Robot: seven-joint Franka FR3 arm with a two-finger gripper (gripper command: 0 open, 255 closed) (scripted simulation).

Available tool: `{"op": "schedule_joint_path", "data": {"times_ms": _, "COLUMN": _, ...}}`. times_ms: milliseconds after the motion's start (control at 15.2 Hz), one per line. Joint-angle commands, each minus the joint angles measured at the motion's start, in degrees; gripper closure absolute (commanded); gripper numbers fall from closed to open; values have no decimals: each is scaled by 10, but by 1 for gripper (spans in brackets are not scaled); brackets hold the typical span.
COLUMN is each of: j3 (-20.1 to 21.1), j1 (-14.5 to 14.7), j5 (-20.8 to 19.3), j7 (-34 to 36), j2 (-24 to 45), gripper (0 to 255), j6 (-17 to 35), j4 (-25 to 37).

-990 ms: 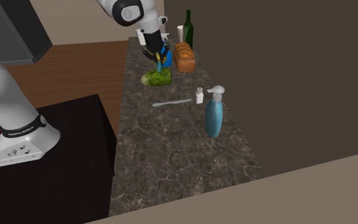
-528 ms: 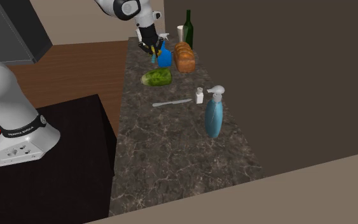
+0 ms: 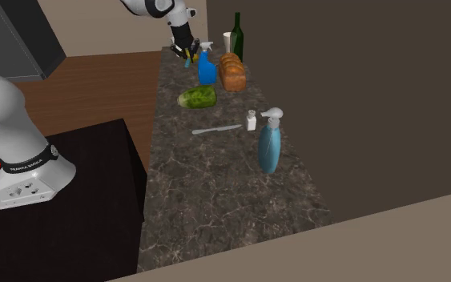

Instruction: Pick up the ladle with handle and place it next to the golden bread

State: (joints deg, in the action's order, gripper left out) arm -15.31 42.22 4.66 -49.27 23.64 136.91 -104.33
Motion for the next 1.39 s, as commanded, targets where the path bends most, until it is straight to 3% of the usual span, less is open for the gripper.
{"op": "schedule_joint_path", "data": {"times_ms": 0, "j3": 5, "j1": 16, "j5": -3, "j7": 27, "j2": 21, "gripper": 255, "j6": -15, "j4": 35}}
{"op": "schedule_joint_path", "data": {"times_ms": 594, "j3": 25, "j1": 56, "j5": -3, "j7": 108, "j2": 157, "gripper": 255, "j6": -109, "j4": 260}}
{"op": "schedule_joint_path", "data": {"times_ms": 1320, "j3": 31, "j1": 54, "j5": 3, "j7": 108, "j2": 196, "gripper": 255, "j6": -48, "j4": 238}}
